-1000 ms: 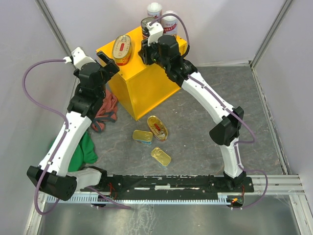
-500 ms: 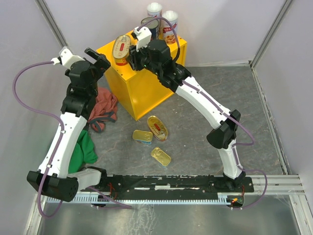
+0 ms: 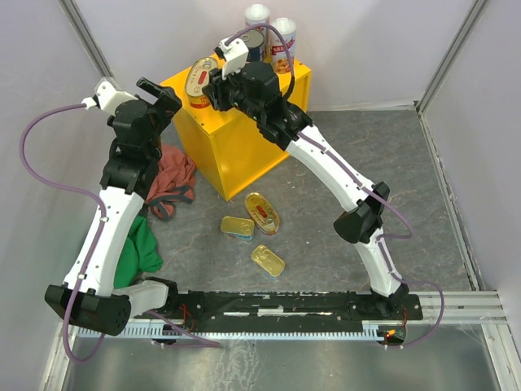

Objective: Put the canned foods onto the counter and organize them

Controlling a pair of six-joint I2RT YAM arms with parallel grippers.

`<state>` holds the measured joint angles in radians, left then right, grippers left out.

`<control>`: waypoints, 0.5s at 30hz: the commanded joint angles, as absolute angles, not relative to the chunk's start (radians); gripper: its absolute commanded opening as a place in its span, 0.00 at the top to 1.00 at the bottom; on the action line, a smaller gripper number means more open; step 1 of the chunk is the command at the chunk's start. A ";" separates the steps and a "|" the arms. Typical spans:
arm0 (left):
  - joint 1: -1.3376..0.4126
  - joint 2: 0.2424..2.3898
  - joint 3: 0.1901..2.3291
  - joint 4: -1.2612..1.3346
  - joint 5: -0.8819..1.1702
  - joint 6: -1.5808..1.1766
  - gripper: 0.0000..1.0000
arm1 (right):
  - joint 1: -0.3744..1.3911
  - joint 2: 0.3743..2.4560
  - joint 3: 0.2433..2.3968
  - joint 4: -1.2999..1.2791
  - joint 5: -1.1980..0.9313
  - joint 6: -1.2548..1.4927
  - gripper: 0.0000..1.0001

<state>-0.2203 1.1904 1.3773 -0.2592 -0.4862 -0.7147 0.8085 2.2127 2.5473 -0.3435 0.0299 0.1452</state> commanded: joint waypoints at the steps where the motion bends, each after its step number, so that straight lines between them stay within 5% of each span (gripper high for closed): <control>1: -0.211 1.174 1.399 -0.210 -0.491 -0.762 0.00 | 0.824 2.248 2.622 -0.332 0.017 0.158 0.59; 15: -0.193 1.193 1.364 -0.151 -0.468 -0.799 0.00 | 0.828 2.354 2.721 -0.248 0.018 0.193 0.57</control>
